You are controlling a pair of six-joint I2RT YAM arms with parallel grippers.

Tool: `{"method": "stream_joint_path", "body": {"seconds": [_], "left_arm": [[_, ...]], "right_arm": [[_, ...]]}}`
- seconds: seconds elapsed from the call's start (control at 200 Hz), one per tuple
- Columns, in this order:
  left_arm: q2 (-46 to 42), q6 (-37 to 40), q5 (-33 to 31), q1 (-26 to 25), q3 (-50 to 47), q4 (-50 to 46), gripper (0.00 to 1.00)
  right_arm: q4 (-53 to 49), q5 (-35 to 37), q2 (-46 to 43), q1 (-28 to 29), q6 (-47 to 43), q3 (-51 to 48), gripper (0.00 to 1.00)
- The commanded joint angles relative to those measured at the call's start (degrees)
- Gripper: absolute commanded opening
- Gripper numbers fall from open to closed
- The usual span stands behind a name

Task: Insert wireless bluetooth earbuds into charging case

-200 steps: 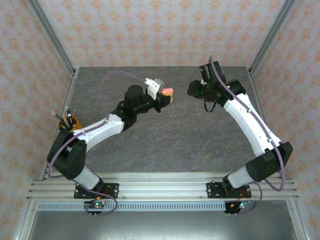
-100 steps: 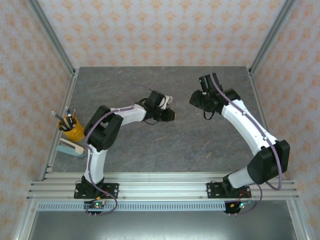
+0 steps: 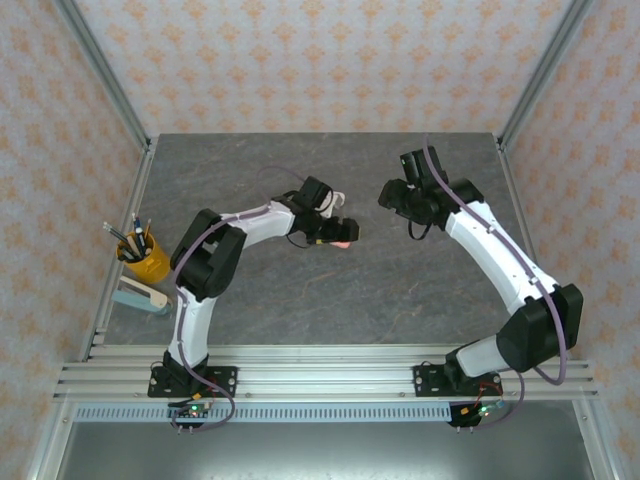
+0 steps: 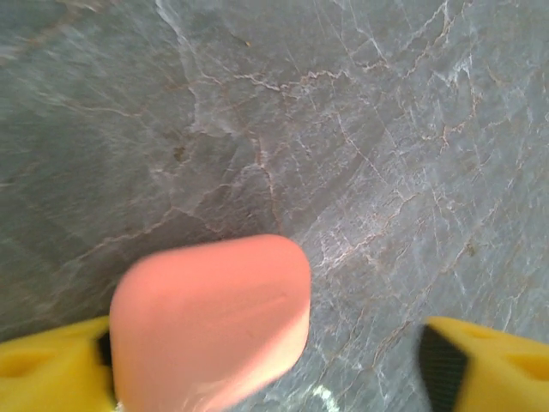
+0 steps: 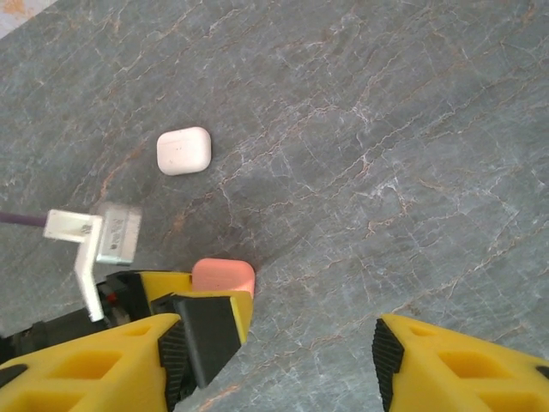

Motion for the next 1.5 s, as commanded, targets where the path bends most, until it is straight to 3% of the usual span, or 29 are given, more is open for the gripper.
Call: {"method": "stream_joint_path", "body": {"seconds": [0.0, 0.1, 0.19, 0.375, 0.455, 0.591, 0.751, 0.896, 1.016, 1.151, 1.201, 1.256, 1.306, 1.331, 1.356, 1.391, 1.446, 1.496], "left_arm": [[-3.77, 1.55, -7.69, 4.65, -2.90, -9.88, 1.00], [-8.84, 3.45, -10.22, 8.11, -4.00, -13.20, 1.00], [-15.56, 5.03, -11.41, 12.15, -5.75, -14.72, 1.00], [-30.15, 12.26, -21.77, 16.12, -10.12, -12.65, 1.00], [-37.15, 17.26, -27.77, 16.06, -16.65, -4.53, 1.00], [-47.80, 25.57, -39.90, 16.13, -32.58, 14.64, 1.00], [-48.23, 29.66, -47.69, 17.62, -43.08, 26.68, 1.00], [-43.64, 30.90, -49.61, 19.19, -51.18, 39.68, 1.00], [-41.15, 29.98, -48.34, 21.30, -56.42, 50.53, 1.00], [-39.16, 27.73, -36.94, 27.54, -59.25, 57.22, 1.00], [-36.97, 27.02, -34.24, 29.06, -60.97, 61.25, 1.00], [-33.63, 27.39, -32.64, 29.45, -60.82, 65.54, 1.00], [-34.14, 27.78, -31.31, 29.58, -57.38, 57.45, 1.00], [-33.44, 27.78, -31.20, 29.65, -58.57, 60.37, 1.00], [-33.02, 27.69, -31.04, 29.73, -58.77, 62.40, 1.00], [-34.01, 27.68, -31.00, 29.76, -57.50, 57.82, 1.00], [-33.29, 27.60, -31.18, 29.76, -58.07, 60.50, 1.00], [-33.43, 27.39, -31.71, 29.76, -57.99, 59.62, 1.00]], "right_arm": [[-1.12, 2.26, -2.18, -0.77, -0.54, 1.45, 0.66], [-2.54, 3.17, -2.77, -1.49, -1.49, 2.57, 0.75], [-3.14, 5.70, -3.85, -2.46, -2.97, 2.86, 0.91], [0.14, 17.44, -5.81, -6.01, -5.42, -0.69, 0.98], [6.20, 25.65, -6.79, -7.04, -7.00, -5.99, 1.00], [16.48, 33.64, -6.08, -8.96, -13.25, -14.42, 1.00], [27.20, 36.60, -3.12, -13.38, -15.29, -22.15, 1.00], [44.96, 38.09, -1.45, -14.99, -20.38, -32.39, 1.00], [61.69, 34.39, 1.87, -14.88, -27.30, -39.59, 1.00], [83.78, 29.46, 5.48, -15.14, -30.65, -49.74, 1.00], [80.34, 26.07, 3.52, -15.65, -29.98, -49.86, 1.00], [85.53, 21.06, 3.91, -16.79, -30.90, -52.34, 1.00], [91.74, 16.61, 5.87, -18.94, -30.18, -55.21, 1.00], [95.96, 16.98, 7.49, -19.13, -30.10, -55.76, 1.00], [92.54, 16.69, 7.02, -19.18, -29.94, -54.56, 1.00], [85.30, 15.62, 5.11, -19.57, -29.21, -52.71, 1.00], [91.08, 15.31, 6.64, -19.89, -29.60, -54.17, 1.00], [87.06, 15.05, 4.82, -19.88, -29.42, -53.60, 0.99]]}}
